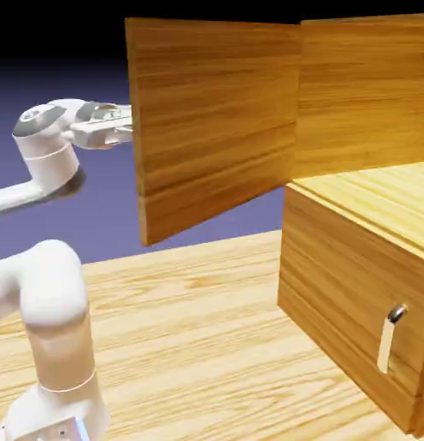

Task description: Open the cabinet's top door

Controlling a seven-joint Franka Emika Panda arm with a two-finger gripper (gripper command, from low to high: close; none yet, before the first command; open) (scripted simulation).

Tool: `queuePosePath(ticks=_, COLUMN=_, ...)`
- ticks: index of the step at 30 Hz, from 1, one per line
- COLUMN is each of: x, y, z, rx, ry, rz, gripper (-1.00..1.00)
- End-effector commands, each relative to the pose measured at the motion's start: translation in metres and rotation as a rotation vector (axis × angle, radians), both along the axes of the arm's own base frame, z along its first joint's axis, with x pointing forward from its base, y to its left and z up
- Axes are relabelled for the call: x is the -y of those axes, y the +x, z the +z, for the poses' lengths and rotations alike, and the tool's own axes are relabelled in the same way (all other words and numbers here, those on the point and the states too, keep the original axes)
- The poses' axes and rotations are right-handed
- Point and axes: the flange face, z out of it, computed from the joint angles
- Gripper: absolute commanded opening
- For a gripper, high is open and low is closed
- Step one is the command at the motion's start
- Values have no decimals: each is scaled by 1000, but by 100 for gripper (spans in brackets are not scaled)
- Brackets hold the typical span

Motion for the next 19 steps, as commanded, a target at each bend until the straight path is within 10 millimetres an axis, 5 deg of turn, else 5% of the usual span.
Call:
queuePosePath(ticks=1, x=-13, y=-1, z=0, rx=0, ry=0, rz=-26, gripper=-100)
queuePosePath(ticks=18, x=-184, y=15, z=0, rx=0, ry=0, rz=-393, gripper=-100)
queuePosePath(ticks=19, x=-184, y=15, z=0, rx=0, ry=0, rz=-393, gripper=100)
